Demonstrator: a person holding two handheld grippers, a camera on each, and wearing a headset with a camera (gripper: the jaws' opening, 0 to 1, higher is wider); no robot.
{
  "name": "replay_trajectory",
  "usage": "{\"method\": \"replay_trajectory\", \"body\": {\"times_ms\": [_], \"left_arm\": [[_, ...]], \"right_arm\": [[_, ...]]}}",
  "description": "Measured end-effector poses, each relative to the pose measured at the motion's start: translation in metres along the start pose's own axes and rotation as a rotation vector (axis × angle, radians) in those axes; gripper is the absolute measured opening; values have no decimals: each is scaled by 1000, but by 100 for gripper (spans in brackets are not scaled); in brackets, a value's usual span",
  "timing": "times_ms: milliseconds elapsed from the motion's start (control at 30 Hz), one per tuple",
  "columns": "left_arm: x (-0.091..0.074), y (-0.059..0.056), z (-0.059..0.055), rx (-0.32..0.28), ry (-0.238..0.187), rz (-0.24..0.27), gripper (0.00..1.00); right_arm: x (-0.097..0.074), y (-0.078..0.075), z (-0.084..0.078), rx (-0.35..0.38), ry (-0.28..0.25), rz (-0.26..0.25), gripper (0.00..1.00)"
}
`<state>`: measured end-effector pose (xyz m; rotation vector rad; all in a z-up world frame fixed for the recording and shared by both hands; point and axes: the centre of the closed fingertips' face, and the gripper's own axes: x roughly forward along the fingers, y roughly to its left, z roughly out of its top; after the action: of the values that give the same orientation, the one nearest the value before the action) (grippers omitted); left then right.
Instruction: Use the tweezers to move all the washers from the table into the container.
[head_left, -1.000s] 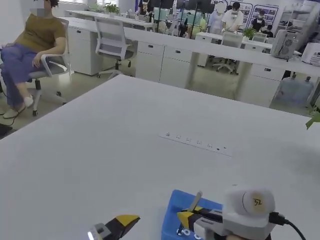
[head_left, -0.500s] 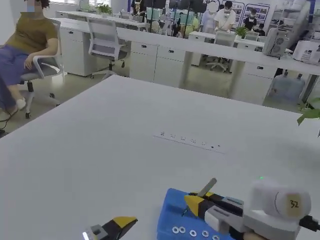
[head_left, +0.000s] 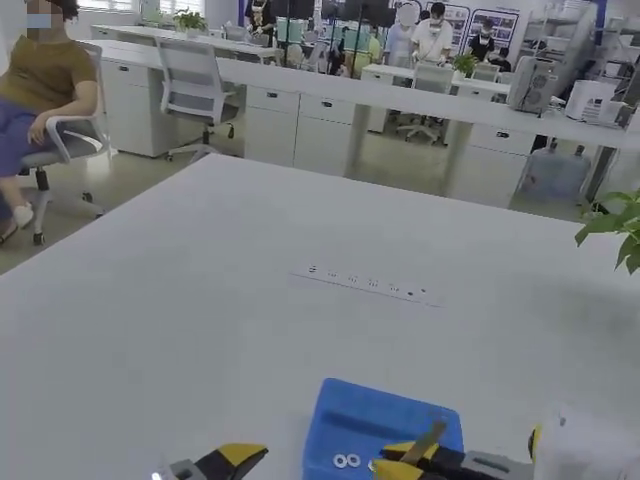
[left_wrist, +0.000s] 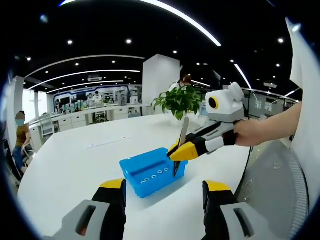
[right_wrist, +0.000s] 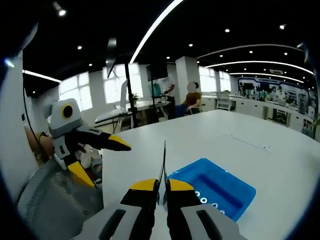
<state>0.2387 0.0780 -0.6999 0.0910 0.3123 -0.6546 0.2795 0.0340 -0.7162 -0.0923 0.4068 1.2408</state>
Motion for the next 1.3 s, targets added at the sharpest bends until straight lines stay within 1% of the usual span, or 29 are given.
{"method": "replay_trajectory", "body": {"times_ms": [33, 67, 133, 167, 200, 233, 267, 300, 333, 367, 433, 467, 533, 600, 633, 667, 733, 767, 900, 933, 1100, 1167, 1200, 1233, 1267, 1300], "left_arm": [[0, 0, 0, 1, 1, 0, 61], [0, 0, 0, 4, 3, 3, 62], [0, 1, 0, 4, 3, 4, 62], [0, 1, 0, 2, 3, 4, 62], [0, 1, -1, 0, 4, 2, 62], [0, 0, -1, -2, 3, 1, 62], [0, 0, -1, -2, 3, 0, 62], [0, 0, -1, -2, 3, -2, 62], [0, 0, -1, -1, 4, -3, 62], [0, -1, -1, 2, 6, -5, 62], [0, -1, -1, 3, 7, -7, 62], [0, -2, -1, 2, 7, -8, 62], [0, -2, 0, 0, 0, -7, 63], [-1, -1, 3, -4, -12, -3, 63], [-2, 0, 4, -10, -17, 1, 63], [-2, 0, 5, -16, -20, 3, 63], [-2, 1, 4, -25, -20, 8, 63], [-2, 2, 4, -27, -18, 9, 63], [-2, 0, 4, -23, -10, 4, 63], [-2, 0, 3, -22, -8, 2, 62], [-2, -2, 5, -24, -2, -17, 62], [-2, -3, 6, -29, -1, -31, 61], [-3, -4, 7, -31, -1, -37, 61], [-3, -5, 8, -26, 1, -43, 61], [-4, -4, 6, 2, 21, -51, 60], [-4, -3, 4, 22, 34, -47, 60]], "right_arm": [[-1, 3, -5, 33, 8, 15, 3], [-4, 7, -14, 52, 28, 37, 3], [-10, 11, -26, 39, 67, 52, 3], [-13, 15, -34, 41, 100, 73, 3], [-16, 17, -38, 36, 122, 74, 3], [-19, 17, -42, 27, 128, 68, 3], [-23, 17, -48, 29, 155, 73, 3], [-28, 15, -56, 22, 196, 63, 3], [-32, 12, -62, -1, 228, 49, 3], [-38, 5, -69, -45, 276, 17, 3], [-46, 1, -77, -97, 342, 0, 3], [-50, -1, -80, -144, 380, -6, 3], [-53, -4, -81, -197, 414, -18, 3], [-53, -2, -82, -201, 429, -2, 3], [-52, -2, -82, -216, 438, 2, 3], [-52, -1, -85, -245, 466, 14, 3], [-50, 1, -90, -267, 498, 28, 3], [-48, 3, -93, -293, 518, 45, 3], [-34, 12, -100, -349, 551, 95, 3], [-32, 12, -100, -349, 551, 96, 3], [-10, 25, -97, -391, 523, 161, 3], [-5, 28, -96, -392, 522, 164, 3], [-1, 31, -95, -410, 516, 178, 3], [1, 32, -95, -421, 513, 186, 3], [4, 34, -94, -427, 504, 190, 3], [5, 35, -93, -429, 496, 194, 3]]}}
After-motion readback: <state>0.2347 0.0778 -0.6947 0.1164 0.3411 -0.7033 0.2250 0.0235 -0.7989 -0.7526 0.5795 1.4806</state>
